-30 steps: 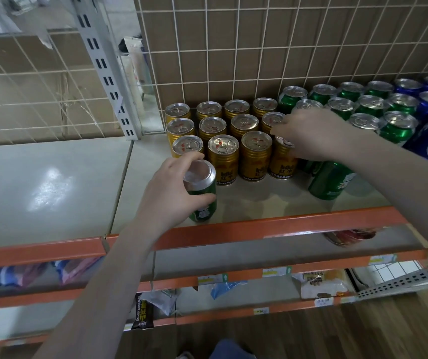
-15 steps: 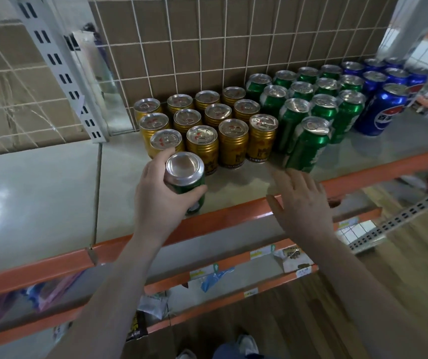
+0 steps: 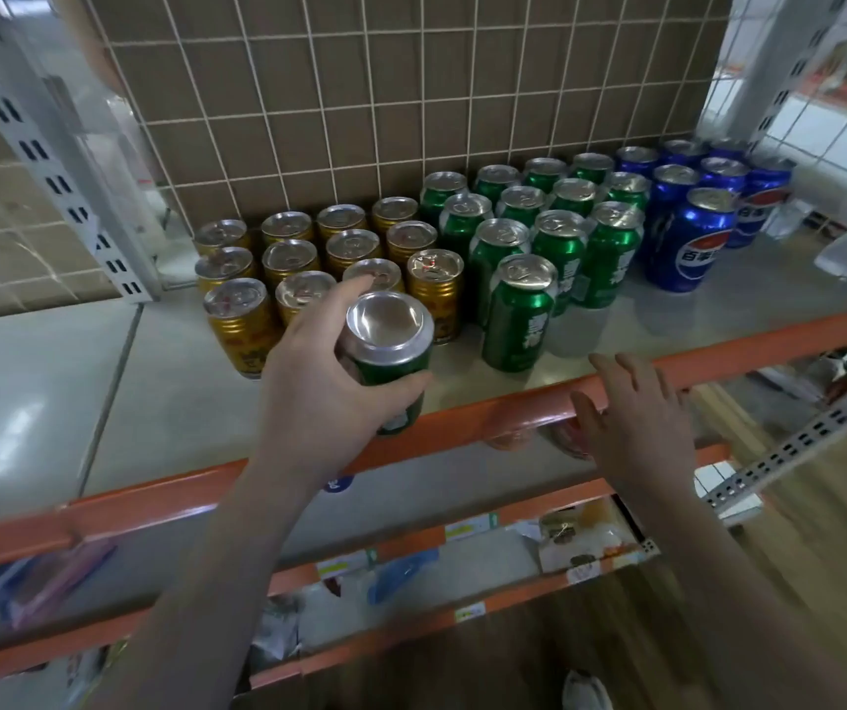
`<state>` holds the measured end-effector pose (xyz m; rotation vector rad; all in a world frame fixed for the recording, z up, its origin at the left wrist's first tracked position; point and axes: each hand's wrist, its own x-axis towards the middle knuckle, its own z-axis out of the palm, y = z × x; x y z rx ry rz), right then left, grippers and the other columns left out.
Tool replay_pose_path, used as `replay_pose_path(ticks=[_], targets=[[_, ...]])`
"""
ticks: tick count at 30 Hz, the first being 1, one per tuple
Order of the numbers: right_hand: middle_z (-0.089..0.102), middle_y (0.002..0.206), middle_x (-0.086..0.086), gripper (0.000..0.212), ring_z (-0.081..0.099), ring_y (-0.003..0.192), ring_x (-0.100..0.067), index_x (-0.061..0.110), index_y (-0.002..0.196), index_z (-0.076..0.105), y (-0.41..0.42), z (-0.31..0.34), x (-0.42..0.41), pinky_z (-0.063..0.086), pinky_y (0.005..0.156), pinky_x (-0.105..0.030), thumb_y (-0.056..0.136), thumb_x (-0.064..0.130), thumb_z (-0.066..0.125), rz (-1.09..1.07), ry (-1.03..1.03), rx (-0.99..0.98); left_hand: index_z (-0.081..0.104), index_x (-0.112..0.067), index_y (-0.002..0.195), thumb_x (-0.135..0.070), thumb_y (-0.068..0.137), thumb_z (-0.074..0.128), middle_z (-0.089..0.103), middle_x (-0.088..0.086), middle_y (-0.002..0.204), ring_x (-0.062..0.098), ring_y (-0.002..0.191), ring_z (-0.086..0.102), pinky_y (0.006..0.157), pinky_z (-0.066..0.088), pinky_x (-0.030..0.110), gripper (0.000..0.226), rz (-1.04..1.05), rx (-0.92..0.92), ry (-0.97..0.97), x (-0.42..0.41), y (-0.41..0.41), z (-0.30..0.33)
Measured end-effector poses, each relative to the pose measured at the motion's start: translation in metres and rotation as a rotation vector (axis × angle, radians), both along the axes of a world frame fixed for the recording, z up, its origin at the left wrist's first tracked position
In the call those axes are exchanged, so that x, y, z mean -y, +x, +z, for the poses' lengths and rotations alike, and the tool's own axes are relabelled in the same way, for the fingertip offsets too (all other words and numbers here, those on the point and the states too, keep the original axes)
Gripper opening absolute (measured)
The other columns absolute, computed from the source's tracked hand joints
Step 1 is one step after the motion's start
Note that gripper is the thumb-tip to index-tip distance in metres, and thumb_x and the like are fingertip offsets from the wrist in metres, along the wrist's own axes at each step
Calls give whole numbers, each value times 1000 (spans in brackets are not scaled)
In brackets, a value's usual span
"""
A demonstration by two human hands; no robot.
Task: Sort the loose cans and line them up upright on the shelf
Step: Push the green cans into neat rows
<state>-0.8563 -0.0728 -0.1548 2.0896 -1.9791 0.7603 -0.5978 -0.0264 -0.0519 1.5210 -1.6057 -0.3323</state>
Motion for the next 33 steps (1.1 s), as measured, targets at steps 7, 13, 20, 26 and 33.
replay_pose_path(ticks=[7,13,20,26,33], targets=[[61,106,-26,36,59,95,-45,-1,110,62,-115,7,52,47,81,-53,81,19,70,133,-49,-21,53,-23,128,-35,62,82,54,-20,112,2,106,48,82,40,10,73,105,40,12,19,-135,11],[61,108,-26,38,59,96,-45,-1,108,62,-177,13,80,48,79,-52,77,17,74,216,9,-30,50,-22,134,-36,64,82,53,-14,117,4,106,47,86,40,23,78,134,62,37,48,-212,13],[62,99,-22,38,59,87,-42,1,106,61,-199,18,103,48,75,-48,74,15,76,310,27,24,44,-20,140,-38,66,81,56,0,129,18,115,51,88,40,27,84,182,168,80,94,-244,7],[61,104,-19,38,56,94,-43,4,110,61,-203,15,119,46,78,-49,77,19,73,306,111,27,42,-18,141,-33,69,79,50,2,138,22,124,46,92,36,26,83,165,248,114,128,-255,-11],[61,106,-16,38,57,98,-40,7,112,61,-200,17,135,45,81,-47,79,22,70,306,163,-9,36,-24,140,-32,67,82,57,-4,119,16,109,52,83,40,26,87,131,140,95,148,-261,-33]])
